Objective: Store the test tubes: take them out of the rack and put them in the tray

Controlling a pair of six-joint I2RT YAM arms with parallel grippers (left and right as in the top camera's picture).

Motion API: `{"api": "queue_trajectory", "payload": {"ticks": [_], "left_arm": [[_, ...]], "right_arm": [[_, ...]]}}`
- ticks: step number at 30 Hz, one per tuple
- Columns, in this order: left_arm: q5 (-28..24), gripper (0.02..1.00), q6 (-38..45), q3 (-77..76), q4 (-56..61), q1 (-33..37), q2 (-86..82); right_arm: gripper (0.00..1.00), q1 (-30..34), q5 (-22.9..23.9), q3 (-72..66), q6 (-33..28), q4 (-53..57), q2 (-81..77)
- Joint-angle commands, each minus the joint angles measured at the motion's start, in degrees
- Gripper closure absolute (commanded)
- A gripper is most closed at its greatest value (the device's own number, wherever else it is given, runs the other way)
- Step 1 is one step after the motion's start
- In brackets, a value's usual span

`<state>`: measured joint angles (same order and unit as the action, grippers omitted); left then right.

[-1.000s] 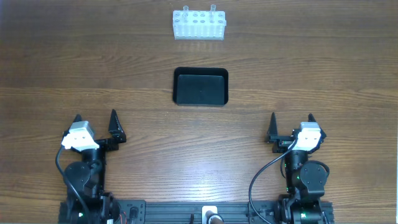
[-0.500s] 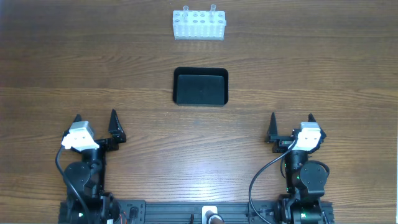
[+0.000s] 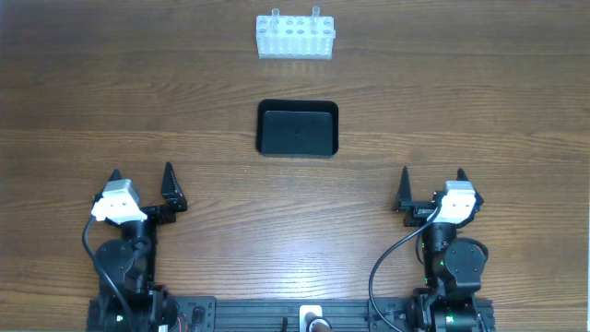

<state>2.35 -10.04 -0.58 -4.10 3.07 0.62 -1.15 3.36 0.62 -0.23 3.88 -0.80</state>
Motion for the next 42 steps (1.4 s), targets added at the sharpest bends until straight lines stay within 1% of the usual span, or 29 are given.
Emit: {"api": "queue_trajectory", "payload": {"ticks": [1,5,9,21,27,31,34,38,42], "left_arm": [[0.28,0.023,0.66,-0.39,0.02,0.15,0.61],[0.04,0.02,0.63,-6.12,-0.02,0.13,5.84],[0.04,0.02,0.63,-15.13,-0.04,-0.68,14.19],[0.09,0.023,0.66,-49.66,-1.33,-10.93,46.45],[0.17,0.02,0.63,-66.05,-7.85,-16.92,63.84],[1.6,0.02,0.59,-75.63,-11.91,-19.91,74.95],[1.57,0.02,-0.09,-82.79,-15.72,-21.11,83.34],[1.55,0.023,-2.89,-93.42,-22.03,-22.12,95.06],[1.42,0.02,-6.47,-101.72,-25.33,-22.47,104.74]], "right_arm": [[0.009,0.33,-0.52,-0.31,-0.09,0.26,0.52],[0.009,0.33,-0.52,-0.31,-0.09,0.24,0.52],[0.009,0.33,-0.52,-0.31,-0.09,0.26,0.52],[0.009,0.33,-0.52,-0.31,-0.09,0.24,0.52],[0.009,0.33,-0.52,-0.31,-0.09,0.26,0.52],[0.009,0.33,-0.52,-0.31,-0.09,0.26,0.52],[0.007,0.33,-0.52,-0.31,-0.09,0.26,0.52],[0.007,0.33,-0.52,-0.31,-0.09,0.24,0.52],[0.007,0.33,-0.52,-0.31,-0.07,0.26,0.52]]}}
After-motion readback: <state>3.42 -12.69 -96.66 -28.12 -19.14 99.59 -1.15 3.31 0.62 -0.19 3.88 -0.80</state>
